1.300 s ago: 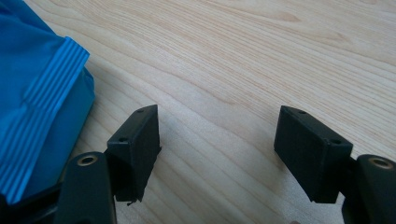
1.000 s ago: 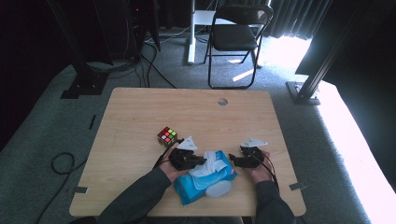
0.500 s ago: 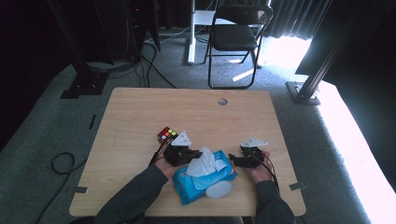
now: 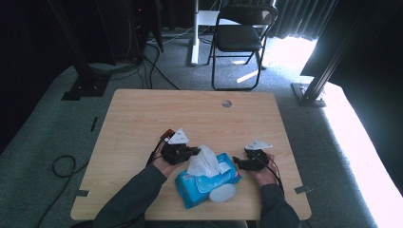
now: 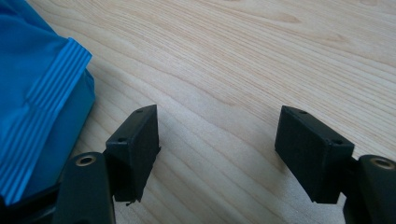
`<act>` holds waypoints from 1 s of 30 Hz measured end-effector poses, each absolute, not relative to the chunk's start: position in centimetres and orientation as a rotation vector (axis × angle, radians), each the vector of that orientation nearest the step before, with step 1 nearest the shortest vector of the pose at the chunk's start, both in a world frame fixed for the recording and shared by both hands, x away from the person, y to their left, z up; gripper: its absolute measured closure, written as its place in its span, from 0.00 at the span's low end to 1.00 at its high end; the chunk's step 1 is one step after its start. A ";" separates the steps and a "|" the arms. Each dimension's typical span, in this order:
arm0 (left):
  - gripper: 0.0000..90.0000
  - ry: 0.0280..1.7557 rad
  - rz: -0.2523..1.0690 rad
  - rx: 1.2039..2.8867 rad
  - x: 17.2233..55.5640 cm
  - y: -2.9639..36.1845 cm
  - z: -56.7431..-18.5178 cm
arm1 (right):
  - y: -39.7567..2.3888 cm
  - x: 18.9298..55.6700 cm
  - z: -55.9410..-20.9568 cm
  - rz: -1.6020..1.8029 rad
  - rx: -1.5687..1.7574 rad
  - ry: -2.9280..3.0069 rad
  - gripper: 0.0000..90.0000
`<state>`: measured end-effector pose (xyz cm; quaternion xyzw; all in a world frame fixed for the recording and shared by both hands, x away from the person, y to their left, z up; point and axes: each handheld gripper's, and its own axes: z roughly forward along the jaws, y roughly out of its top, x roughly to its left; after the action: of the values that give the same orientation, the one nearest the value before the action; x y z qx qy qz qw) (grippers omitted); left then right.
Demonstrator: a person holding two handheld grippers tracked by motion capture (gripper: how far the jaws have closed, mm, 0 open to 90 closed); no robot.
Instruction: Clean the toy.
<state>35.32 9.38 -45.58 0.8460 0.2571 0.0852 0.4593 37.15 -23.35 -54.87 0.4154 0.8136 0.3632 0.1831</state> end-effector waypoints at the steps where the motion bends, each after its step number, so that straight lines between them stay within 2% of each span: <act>1: 1.00 0.645 0.220 2.076 35.4 9.6 -45.5 | -23.4 37.2 -54.9 1.024 1.171 2.296 0.33; 30: 1.00 0.754 0.295 1.991 36.5 13.2 -44.2 | -23.3 37.2 -54.9 1.025 1.172 2.296 0.33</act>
<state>36.51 13.22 -44.18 0.8146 0.3084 0.1205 0.4762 37.17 -23.35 -54.87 0.4153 0.8137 0.3633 0.1830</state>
